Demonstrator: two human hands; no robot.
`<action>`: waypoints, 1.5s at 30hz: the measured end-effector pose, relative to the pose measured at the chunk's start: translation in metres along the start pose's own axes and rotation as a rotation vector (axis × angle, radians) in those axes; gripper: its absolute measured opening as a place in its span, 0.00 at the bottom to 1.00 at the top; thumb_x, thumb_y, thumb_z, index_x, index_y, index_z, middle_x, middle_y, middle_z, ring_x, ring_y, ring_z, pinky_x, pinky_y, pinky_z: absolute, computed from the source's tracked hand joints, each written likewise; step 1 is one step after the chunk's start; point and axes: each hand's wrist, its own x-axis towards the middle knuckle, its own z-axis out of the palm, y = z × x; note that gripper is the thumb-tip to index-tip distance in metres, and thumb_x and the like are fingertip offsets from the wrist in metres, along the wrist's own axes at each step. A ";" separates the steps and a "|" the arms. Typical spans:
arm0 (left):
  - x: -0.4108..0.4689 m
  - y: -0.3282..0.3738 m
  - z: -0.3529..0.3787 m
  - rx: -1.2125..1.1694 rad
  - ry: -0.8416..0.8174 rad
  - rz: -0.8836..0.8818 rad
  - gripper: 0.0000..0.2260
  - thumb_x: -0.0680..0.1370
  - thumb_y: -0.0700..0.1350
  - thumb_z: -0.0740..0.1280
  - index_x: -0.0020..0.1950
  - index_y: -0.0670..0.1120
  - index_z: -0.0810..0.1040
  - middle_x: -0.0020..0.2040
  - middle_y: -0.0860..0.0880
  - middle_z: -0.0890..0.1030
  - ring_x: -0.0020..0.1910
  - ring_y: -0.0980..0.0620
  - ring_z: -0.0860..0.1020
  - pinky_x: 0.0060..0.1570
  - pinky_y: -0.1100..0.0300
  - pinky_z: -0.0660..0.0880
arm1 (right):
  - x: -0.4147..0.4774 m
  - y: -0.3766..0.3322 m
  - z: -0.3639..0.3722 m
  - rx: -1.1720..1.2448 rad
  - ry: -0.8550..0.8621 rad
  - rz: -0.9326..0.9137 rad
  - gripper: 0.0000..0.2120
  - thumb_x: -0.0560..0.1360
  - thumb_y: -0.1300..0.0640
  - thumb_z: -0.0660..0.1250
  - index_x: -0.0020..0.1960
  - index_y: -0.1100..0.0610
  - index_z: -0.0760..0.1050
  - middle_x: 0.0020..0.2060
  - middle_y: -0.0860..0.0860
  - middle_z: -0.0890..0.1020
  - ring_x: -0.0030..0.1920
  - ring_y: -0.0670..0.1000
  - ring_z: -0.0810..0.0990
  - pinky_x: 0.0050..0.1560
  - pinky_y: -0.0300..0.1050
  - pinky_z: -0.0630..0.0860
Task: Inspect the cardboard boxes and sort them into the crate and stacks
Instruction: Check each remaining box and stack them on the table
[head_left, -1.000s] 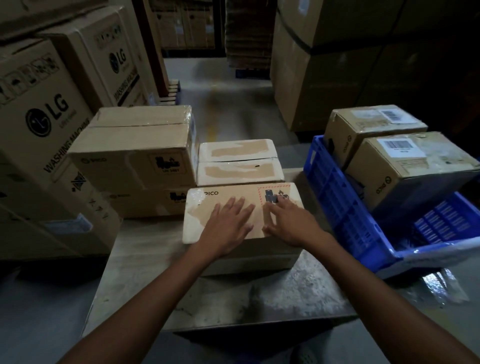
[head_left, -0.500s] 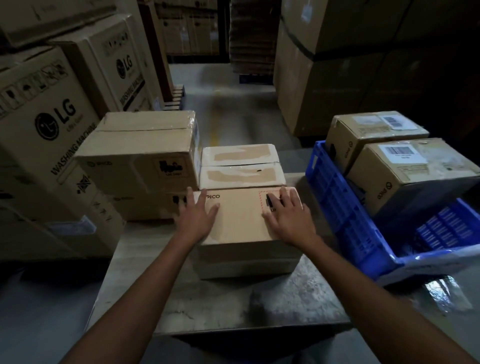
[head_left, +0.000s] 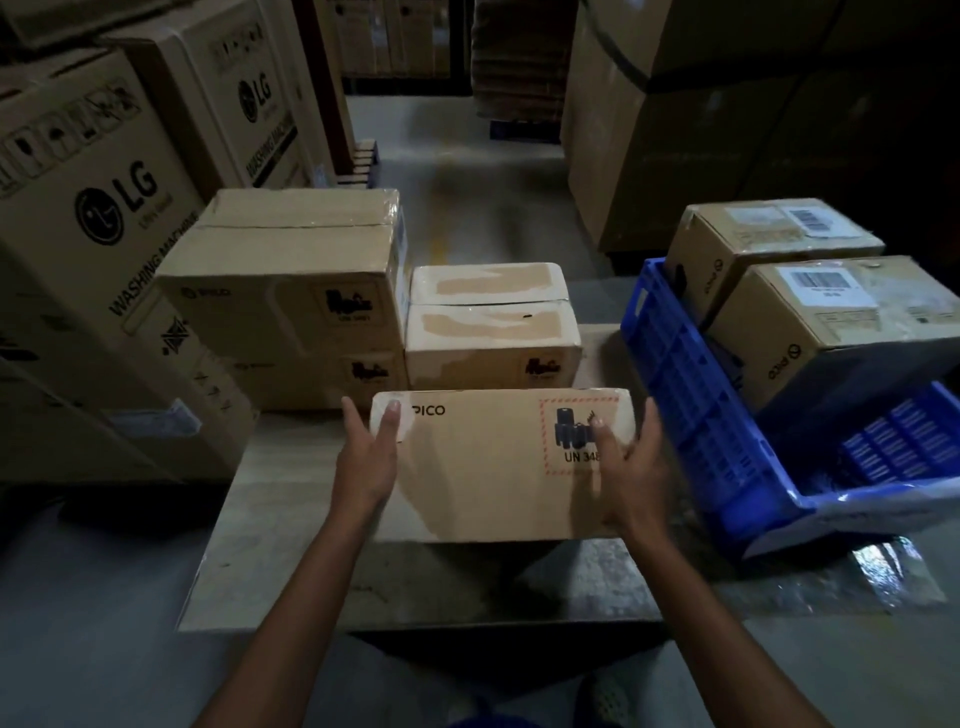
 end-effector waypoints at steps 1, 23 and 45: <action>-0.004 -0.002 -0.002 -0.067 0.026 -0.015 0.35 0.81 0.65 0.56 0.82 0.54 0.47 0.77 0.42 0.65 0.72 0.39 0.68 0.66 0.41 0.69 | -0.002 0.003 -0.001 0.035 0.010 -0.011 0.43 0.72 0.28 0.59 0.80 0.42 0.48 0.63 0.50 0.79 0.57 0.54 0.82 0.57 0.67 0.78; -0.027 -0.090 0.009 -0.216 -0.111 0.072 0.24 0.81 0.36 0.62 0.77 0.49 0.63 0.67 0.49 0.72 0.62 0.51 0.73 0.45 0.69 0.74 | -0.045 0.066 0.023 -0.033 0.127 0.085 0.17 0.75 0.55 0.72 0.61 0.58 0.72 0.57 0.56 0.78 0.53 0.54 0.78 0.40 0.40 0.70; -0.009 -0.082 0.022 1.078 -0.253 0.584 0.30 0.82 0.61 0.40 0.82 0.50 0.51 0.82 0.45 0.49 0.81 0.47 0.46 0.78 0.42 0.46 | -0.053 0.002 0.091 -0.988 -0.630 -0.576 0.30 0.83 0.38 0.50 0.82 0.48 0.53 0.82 0.55 0.52 0.81 0.59 0.49 0.78 0.63 0.50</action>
